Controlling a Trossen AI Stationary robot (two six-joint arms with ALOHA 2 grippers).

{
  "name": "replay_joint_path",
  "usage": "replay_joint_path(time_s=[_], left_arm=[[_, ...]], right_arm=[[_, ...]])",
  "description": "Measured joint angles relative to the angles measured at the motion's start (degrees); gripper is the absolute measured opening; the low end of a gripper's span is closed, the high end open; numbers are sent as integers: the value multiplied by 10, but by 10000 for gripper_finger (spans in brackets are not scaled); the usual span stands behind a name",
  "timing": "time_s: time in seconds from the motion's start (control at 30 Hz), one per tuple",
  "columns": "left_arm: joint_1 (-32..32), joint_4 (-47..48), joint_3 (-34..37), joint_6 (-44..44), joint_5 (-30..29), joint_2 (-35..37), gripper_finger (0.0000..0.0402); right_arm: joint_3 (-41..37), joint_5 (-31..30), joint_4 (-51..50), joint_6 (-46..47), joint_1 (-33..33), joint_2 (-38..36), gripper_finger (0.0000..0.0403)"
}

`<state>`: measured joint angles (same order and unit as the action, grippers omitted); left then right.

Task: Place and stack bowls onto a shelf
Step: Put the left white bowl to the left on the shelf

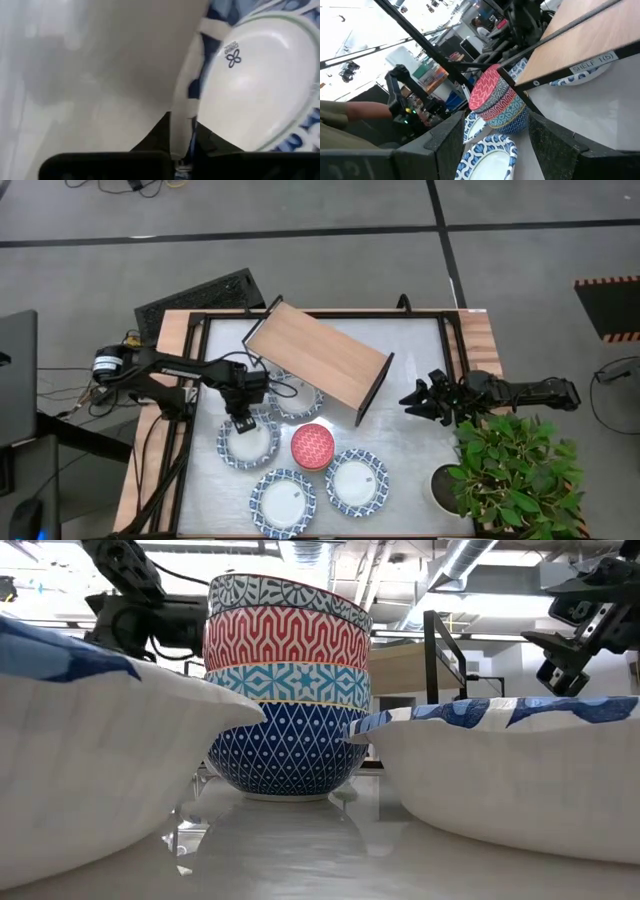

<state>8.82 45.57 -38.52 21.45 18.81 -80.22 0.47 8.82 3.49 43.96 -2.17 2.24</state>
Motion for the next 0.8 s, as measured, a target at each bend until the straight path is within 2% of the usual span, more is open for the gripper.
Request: replay_joint_path(time_s=[0.23,0.37,0.47,0.63,0.8], left_arm=[[-3,45,-30,161,0,112,0],[-3,86,-71,238,4,186,0],[-3,99,-115,290,-18,238,0],[0,86,-188,442,-155,292,0],[27,-5,-227,457,-284,298,0]], right_arm=[[0,-19,-3,0,1,0,244],[0,-20,-4,2,1,0,244],[0,-23,-4,2,1,0,244],[0,-45,-7,2,1,0,244],[0,-68,-8,5,1,0,244]])
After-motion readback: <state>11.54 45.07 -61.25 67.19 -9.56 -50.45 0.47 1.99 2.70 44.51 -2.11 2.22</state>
